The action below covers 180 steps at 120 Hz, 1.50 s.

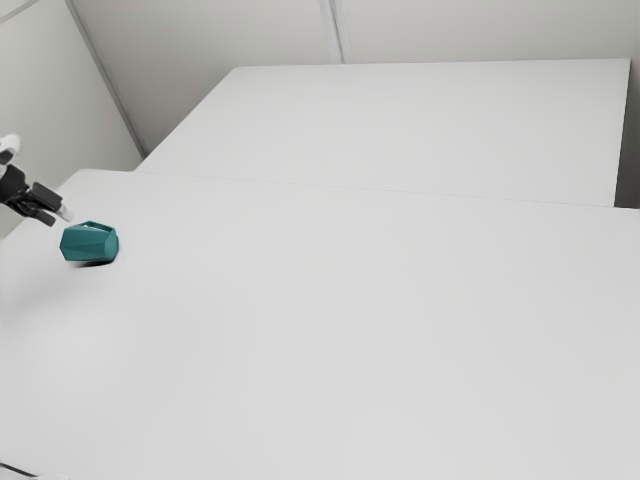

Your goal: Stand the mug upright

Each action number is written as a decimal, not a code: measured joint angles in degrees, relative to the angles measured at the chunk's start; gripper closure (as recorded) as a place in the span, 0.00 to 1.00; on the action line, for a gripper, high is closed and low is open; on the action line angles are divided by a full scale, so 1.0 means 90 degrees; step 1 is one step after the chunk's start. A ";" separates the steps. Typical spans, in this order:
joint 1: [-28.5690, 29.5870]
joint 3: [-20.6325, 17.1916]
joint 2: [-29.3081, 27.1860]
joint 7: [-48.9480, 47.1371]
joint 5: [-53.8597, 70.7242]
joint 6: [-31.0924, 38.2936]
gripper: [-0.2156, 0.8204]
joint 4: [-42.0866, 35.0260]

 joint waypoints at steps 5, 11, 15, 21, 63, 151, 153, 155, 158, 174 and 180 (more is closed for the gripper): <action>0.0054 0.0000 0.0155 0.0148 -0.0096 -0.0017 0.21 0.0189; 0.0090 0.0000 0.0282 0.0312 -0.0182 -0.0034 0.21 0.0380; 0.0098 0.0000 0.0365 0.0415 -0.0224 -0.0041 0.21 0.0504; 0.0104 -0.0015 0.0532 0.0557 -0.0286 -0.0051 0.21 0.0702; 0.0844 -0.0668 0.1668 0.1263 -0.0742 -0.0133 0.21 0.1681; 0.1512 -0.1354 0.2580 0.1851 -0.1114 -0.0082 0.21 0.2127; 0.1518 -0.1365 0.2588 0.1855 -0.1116 -0.0082 0.21 0.2128; 0.1524 -0.1381 0.2596 0.1860 -0.1117 -0.0081 0.21 0.2128; 0.1530 -0.1407 0.2612 0.1867 -0.1119 -0.0081 0.21 0.2128; 0.1539 -0.1470 0.2685 0.1897 -0.1124 -0.0081 0.21 0.2128; 0.1539 -0.1478 0.2697 0.1906 -0.1124 -0.0081 0.21 0.2128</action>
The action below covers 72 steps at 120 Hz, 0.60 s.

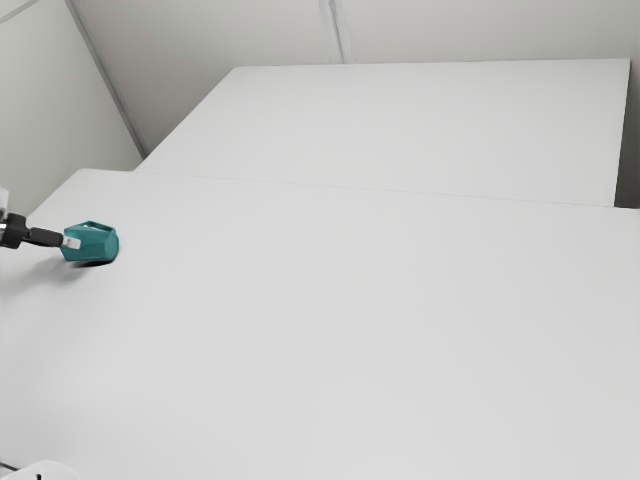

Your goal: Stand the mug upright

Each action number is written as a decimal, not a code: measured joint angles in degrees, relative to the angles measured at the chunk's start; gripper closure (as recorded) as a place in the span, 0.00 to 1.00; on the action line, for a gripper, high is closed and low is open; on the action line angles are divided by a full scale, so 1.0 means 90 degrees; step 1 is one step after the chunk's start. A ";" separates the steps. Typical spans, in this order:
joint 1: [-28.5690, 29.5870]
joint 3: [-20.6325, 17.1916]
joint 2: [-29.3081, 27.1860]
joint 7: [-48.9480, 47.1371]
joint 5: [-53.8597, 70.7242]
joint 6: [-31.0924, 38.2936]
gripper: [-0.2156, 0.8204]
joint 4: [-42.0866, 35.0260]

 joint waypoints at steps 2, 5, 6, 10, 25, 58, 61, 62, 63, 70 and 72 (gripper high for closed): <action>0.0000 -0.0007 0.0002 0.0003 -0.0003 -0.0001 0.21 0.0000; 0.0001 -0.0033 0.0004 0.0007 -0.0008 -0.0002 0.21 0.0000; 0.0001 -0.0040 0.0005 0.0008 -0.0009 -0.0002 0.21 0.0000; 0.0014 -0.0077 0.0006 0.0013 -0.0016 -0.0012 0.21 -0.0005; 0.0156 -0.0274 0.0028 0.0028 -0.0021 -0.0134 0.21 -0.0009; 0.0180 -0.0298 0.0095 0.0050 -0.0025 -0.0296 0.35 -0.0010; 0.0180 -0.0298 0.0094 0.0051 -0.0025 -0.0306 0.38 -0.0010; 0.0181 -0.0298 0.0093 0.0052 -0.0025 -0.0309 0.39 -0.0010; 0.0180 -0.0298 0.0092 0.0052 -0.0025 -0.0312 0.40 -0.0010; 0.0184 -0.0302 0.0084 0.0055 -0.0027 -0.0330 0.48 -0.0010; 0.0185 -0.0304 0.0082 0.0056 -0.0027 -0.0334 0.50 -0.0010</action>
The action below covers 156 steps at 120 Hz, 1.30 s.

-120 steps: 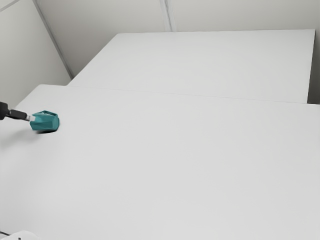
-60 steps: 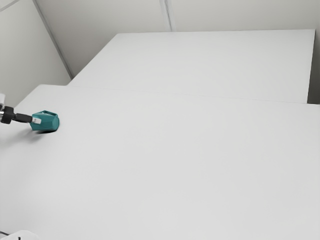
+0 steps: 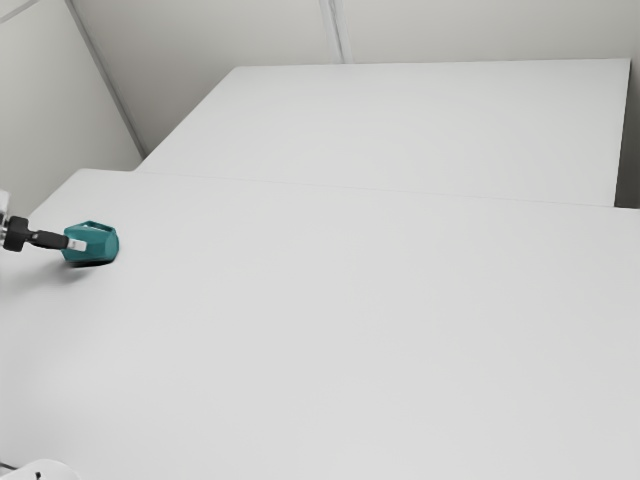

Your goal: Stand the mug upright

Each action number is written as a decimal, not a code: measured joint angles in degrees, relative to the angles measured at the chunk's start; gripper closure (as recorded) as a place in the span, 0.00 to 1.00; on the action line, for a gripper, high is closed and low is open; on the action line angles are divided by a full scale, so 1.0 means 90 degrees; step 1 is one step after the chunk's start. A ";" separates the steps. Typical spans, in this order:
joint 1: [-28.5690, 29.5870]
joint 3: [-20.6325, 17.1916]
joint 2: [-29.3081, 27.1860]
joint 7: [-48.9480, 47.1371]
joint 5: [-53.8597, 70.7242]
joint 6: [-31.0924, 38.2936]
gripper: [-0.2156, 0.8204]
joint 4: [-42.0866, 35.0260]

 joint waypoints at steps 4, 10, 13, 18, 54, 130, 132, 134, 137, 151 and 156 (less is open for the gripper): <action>0.0001 0.0000 -0.0003 0.0002 0.0001 -0.0008 0.54 0.0000; 0.0001 -0.0003 -0.0005 0.0004 0.0002 -0.0020 0.60 0.0000; 0.0001 -0.0003 -0.0005 0.0005 0.0002 -0.0025 0.62 0.0000; 0.0001 -0.0004 -0.0006 0.0007 0.0001 -0.0032 0.66 0.0000; 0.0078 -0.0144 -0.0051 0.0017 0.0007 -0.0176 0.83 -0.0005; -0.0174 -0.0357 -0.1192 -0.0017 0.0611 -0.0312 0.95 -0.0591; -0.0220 -0.0365 -0.1291 -0.0035 0.0689 -0.0286 0.95 -0.0686; -0.0266 -0.0373 -0.1396 -0.0054 0.0770 -0.0257 0.95 -0.0795; -0.0323 -0.0385 -0.1559 -0.0086 0.0887 -0.0202 0.95 -0.0979; -0.0610 -0.0437 -0.2626 -0.0262 0.1366 0.0299 0.95 -0.2349; -0.0739 -0.0446 -0.3041 -0.0332 0.1479 0.0554 0.95 -0.2908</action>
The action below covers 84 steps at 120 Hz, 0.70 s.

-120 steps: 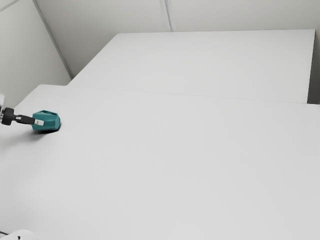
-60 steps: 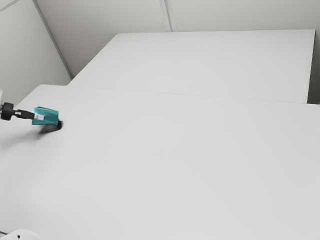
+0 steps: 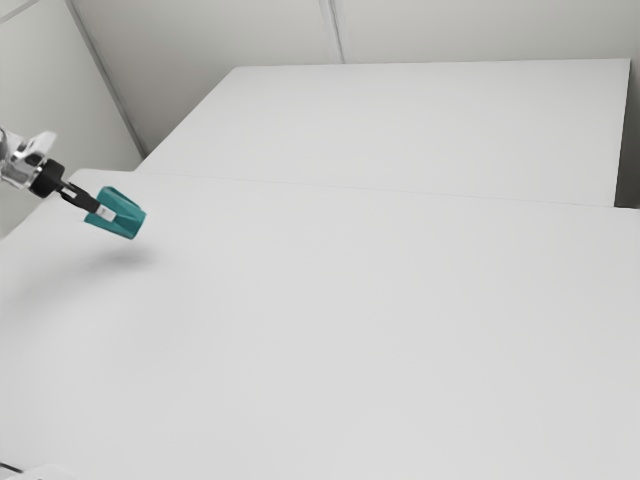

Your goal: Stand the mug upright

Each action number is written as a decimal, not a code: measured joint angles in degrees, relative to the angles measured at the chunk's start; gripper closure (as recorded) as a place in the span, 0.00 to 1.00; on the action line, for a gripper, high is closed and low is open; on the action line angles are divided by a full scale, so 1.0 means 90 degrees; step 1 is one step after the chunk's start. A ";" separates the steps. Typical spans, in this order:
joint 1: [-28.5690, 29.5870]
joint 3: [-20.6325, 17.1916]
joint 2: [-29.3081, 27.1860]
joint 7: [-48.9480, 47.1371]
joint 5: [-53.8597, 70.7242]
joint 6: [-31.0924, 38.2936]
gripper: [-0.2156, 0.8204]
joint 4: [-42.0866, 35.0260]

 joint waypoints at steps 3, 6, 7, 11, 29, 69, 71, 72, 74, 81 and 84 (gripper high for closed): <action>-0.0074 -0.0004 -0.0252 -0.0043 0.0078 0.0153 0.95 -0.0303; -0.0136 -0.0006 -0.0486 -0.0091 0.0154 0.0300 0.95 -0.0588; -0.0158 -0.0006 -0.0556 -0.0108 0.0179 0.0348 0.95 -0.0672; -0.0254 -0.0009 -0.0833 -0.0178 0.0287 0.0541 0.95 -0.1026; -0.0730 -0.0030 -0.1921 -0.0565 0.0744 0.1267 0.96 -0.2413; -0.0829 -0.1033 -0.2953 -0.1735 0.1634 0.2289 0.96 -0.4033; -0.0836 -0.1078 -0.2973 -0.1802 0.1673 0.2319 0.96 -0.4079; -0.0834 -0.1104 -0.2984 -0.1836 0.1694 0.2333 0.96 -0.4099; -0.0826 -0.1162 -0.3010 -0.1907 0.1734 0.2361 0.96 -0.4145; -0.0809 -0.1357 -0.3087 -0.2157 0.1859 0.2449 0.96 -0.4297; -0.0809 -0.1440 -0.3122 -0.2263 0.1901 0.2487 0.96 -0.4358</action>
